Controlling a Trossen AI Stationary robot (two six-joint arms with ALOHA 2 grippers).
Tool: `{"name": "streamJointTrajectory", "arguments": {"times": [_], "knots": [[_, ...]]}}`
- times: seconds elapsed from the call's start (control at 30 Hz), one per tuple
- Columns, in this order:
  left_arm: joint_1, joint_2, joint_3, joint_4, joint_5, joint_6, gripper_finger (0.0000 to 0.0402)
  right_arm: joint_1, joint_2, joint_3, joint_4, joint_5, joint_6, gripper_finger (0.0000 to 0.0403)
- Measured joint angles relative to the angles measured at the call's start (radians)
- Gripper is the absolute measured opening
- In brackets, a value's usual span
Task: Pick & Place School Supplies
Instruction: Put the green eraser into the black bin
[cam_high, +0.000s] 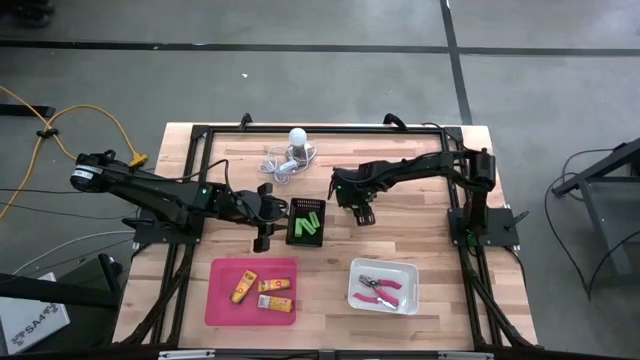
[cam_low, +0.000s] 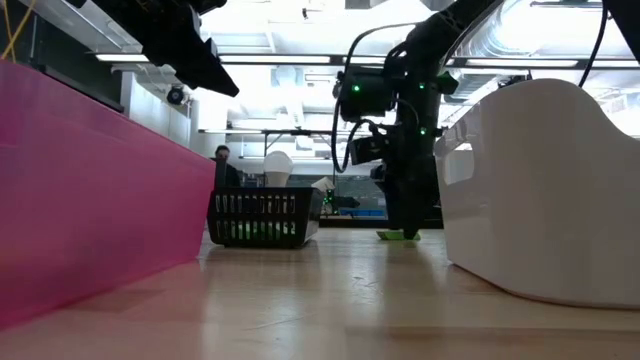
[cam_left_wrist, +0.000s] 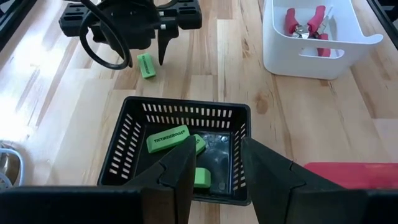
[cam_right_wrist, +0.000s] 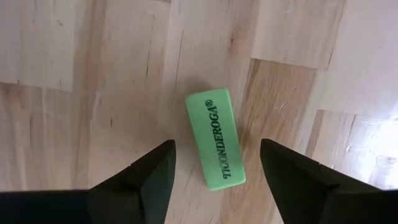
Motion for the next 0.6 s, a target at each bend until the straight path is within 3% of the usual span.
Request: {"name": "streamJointTrajectory", "arguments": {"times": [0.6], "knots": [[0.0, 0.0, 0.0, 0.0, 0.0, 0.0, 0.0124, 0.0, 0.0, 0.0, 0.0, 0.0, 0.0, 0.0216]]}}
